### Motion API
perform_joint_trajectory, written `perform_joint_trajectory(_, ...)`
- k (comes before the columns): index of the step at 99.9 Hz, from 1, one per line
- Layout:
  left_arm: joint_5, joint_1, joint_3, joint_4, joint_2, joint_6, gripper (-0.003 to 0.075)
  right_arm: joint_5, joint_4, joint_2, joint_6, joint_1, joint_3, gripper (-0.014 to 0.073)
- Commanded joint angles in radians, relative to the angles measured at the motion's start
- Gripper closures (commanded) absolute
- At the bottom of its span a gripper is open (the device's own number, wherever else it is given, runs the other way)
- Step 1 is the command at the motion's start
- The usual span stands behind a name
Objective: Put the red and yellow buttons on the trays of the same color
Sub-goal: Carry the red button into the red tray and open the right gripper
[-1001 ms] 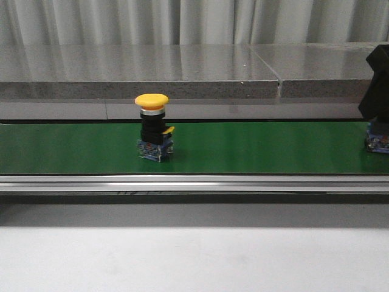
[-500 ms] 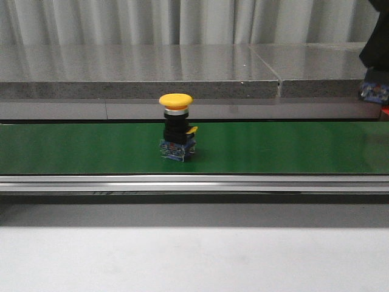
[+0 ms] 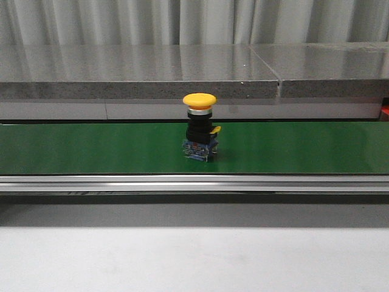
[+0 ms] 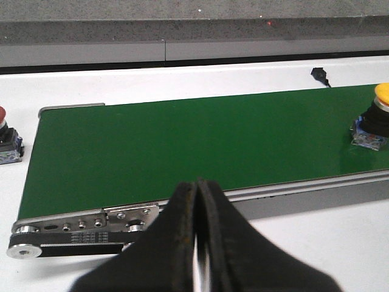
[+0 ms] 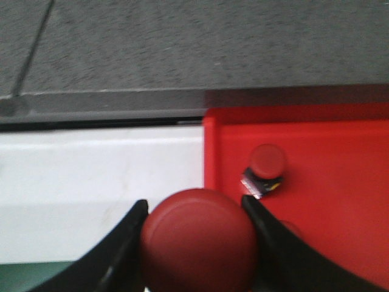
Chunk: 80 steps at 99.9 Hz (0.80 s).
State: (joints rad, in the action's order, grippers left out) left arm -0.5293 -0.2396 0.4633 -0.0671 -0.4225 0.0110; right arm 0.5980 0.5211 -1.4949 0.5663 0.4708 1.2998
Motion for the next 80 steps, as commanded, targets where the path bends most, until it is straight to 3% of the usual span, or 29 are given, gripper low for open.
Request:
perform_joint_trajectory(1, 0.074, -0.008, 0.026, -0.012, -0.004, 0.011, 0.0739, -0.077, 0.022, -0.013, -0.011, 0.054, 0.056, 0.0380)
perform_joint_trajectory(35, 0.074, -0.008, 0.026, -0.012, -0.004, 0.011, 0.0739, -0.143, 0.022, -0.219, -0.070, 0.187, 0.144, 0.0380)
perform_joint_trajectory(80, 0.074, -0.008, 0.026, -0.012, -0.004, 0.011, 0.0739, -0.164, 0.022, -0.423, -0.070, 0.189, 0.210, 0.0380)
